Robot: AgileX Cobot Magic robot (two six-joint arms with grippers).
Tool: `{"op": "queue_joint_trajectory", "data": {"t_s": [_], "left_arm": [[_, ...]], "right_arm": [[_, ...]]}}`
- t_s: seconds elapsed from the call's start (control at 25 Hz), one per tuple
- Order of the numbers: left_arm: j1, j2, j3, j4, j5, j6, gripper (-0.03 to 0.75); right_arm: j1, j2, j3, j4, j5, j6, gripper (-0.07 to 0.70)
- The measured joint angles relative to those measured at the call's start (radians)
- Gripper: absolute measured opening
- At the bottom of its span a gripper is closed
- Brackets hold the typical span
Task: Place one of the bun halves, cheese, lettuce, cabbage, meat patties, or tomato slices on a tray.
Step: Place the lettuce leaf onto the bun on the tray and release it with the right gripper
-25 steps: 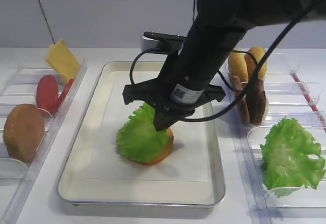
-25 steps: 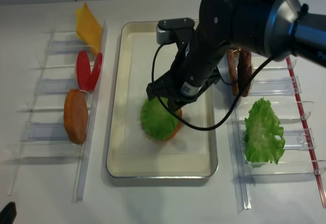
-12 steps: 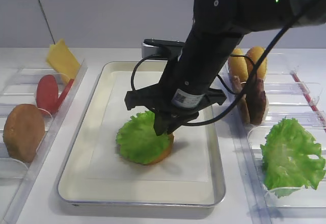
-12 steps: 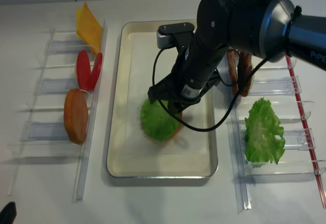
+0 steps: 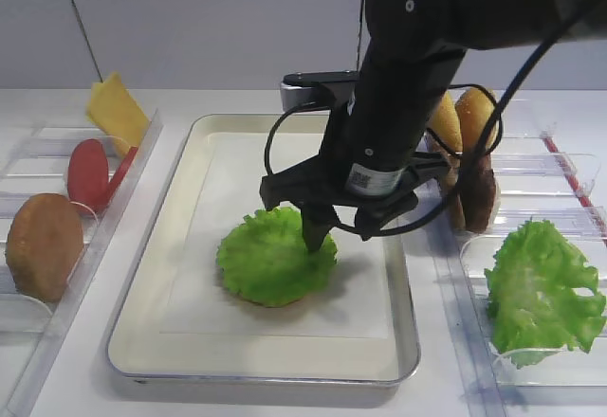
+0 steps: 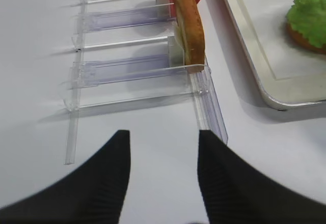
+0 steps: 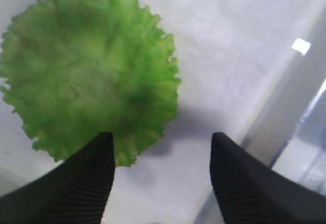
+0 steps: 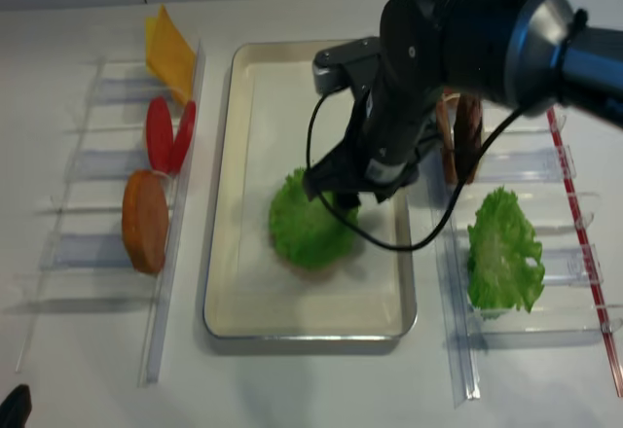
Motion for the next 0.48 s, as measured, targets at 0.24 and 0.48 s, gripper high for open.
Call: {"op": "queue_joint_trajectory", "data": {"t_s": [0.24,0.48], "left_arm": [[0.000,0.000,0.000,0.000,0.000,0.000,0.295],[0.000,0.000,0.000,0.000,0.000,0.000,0.295]], "right_arm": [[0.000,-0.056,-0.056,-0.036,0.109,0.029,0.446],[0.000,-0.103,-0.073,-0.051,0.217,0.044,0.446]]}}
